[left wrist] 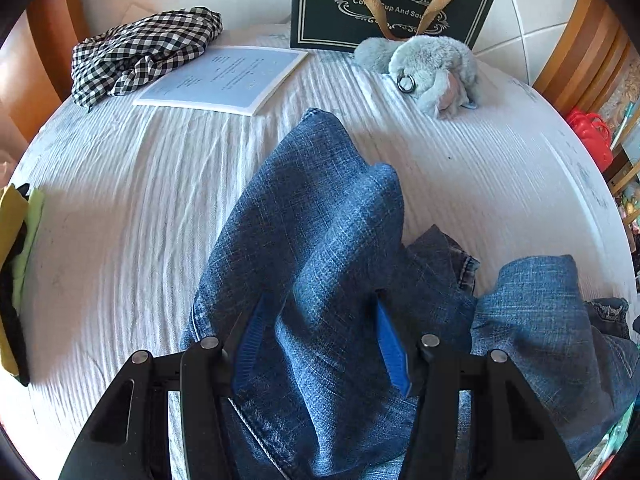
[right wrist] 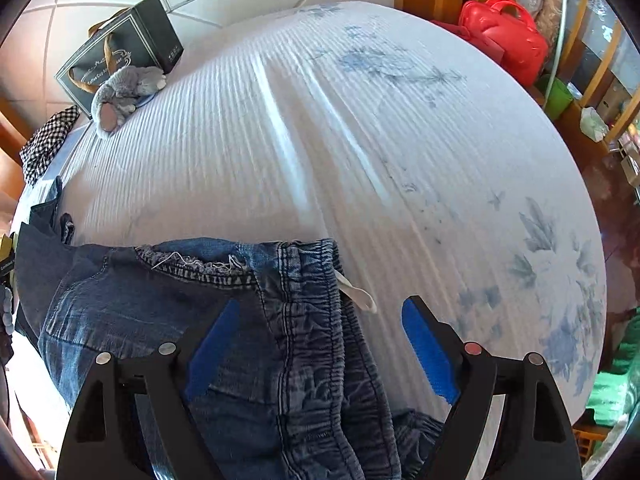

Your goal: Fold clothes

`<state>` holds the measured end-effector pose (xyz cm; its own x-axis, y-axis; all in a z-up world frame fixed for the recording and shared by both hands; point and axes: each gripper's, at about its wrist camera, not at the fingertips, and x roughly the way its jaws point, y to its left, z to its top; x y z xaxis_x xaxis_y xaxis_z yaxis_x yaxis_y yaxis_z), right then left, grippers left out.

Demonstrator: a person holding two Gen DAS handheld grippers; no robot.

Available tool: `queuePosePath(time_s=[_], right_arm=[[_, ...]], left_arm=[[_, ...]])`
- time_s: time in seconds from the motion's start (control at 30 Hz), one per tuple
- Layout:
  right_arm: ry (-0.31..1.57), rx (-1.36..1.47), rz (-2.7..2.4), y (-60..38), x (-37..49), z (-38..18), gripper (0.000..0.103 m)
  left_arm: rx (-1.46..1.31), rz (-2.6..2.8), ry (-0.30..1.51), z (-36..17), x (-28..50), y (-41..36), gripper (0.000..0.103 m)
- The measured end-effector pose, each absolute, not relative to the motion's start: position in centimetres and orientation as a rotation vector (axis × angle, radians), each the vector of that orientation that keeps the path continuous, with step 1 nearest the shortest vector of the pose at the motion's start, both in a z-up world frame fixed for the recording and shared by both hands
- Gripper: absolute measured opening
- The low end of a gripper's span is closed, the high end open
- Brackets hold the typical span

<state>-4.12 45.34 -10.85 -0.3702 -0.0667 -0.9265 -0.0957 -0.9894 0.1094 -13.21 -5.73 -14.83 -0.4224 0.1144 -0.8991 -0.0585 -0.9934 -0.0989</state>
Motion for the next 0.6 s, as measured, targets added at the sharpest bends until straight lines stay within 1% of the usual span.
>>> queuePosePath(time_s=[0.1, 0.13, 0.17, 0.2, 0.37, 0.47, 0.5, 0.53, 0.57, 0.6], right_arm=[[0.198, -1.792, 2.584, 44.6, -4.9, -11.8, 0.084], [0.189, -1.808, 2.579, 44.5, -5.1, -12.2, 0.087], [0.194, -1.825, 2.573, 44.5, -5.3, -12.6, 0.092], [0.200, -1.840, 2.566, 44.5, -5.5, -12.9, 0.095], [0.212, -1.833, 2.530, 44.5, -6.4, -14.3, 0.096], [0.174, -1.822, 2.506, 44.2, -7.0, -14.9, 0.096], [0.151, -1.814, 2.502, 44.1, -7.2, -15.0, 0.096], [0.127, -1.806, 2.505, 43.9, -7.2, -15.0, 0.095], [0.104, -1.799, 2.508, 43.7, -7.3, -15.0, 0.092], [0.087, -1.795, 2.512, 43.5, -7.2, -15.0, 0.084]], left_arm=[[-1.578, 2.621, -0.132, -13.4, -13.2, -6.8, 0.054], [-1.566, 2.633, -0.148, -13.1, -13.4, -7.2, 0.054], [-1.566, 2.634, -0.155, -12.9, -13.8, -7.4, 0.060], [-1.588, 2.613, -0.141, -13.3, -14.3, -7.3, 0.063], [-1.678, 2.499, -0.092, -15.6, -15.8, -5.3, 0.063], [-1.691, 2.514, -0.049, -16.4, -15.3, -4.0, 0.042], [-1.690, 2.532, -0.031, -16.4, -15.0, -3.7, 0.028], [-1.685, 2.544, -0.033, -16.2, -14.6, -3.7, 0.023], [-1.681, 2.557, -0.037, -16.0, -14.2, -3.7, 0.014], [-1.678, 2.571, -0.059, -15.6, -13.9, -4.1, 0.008]])
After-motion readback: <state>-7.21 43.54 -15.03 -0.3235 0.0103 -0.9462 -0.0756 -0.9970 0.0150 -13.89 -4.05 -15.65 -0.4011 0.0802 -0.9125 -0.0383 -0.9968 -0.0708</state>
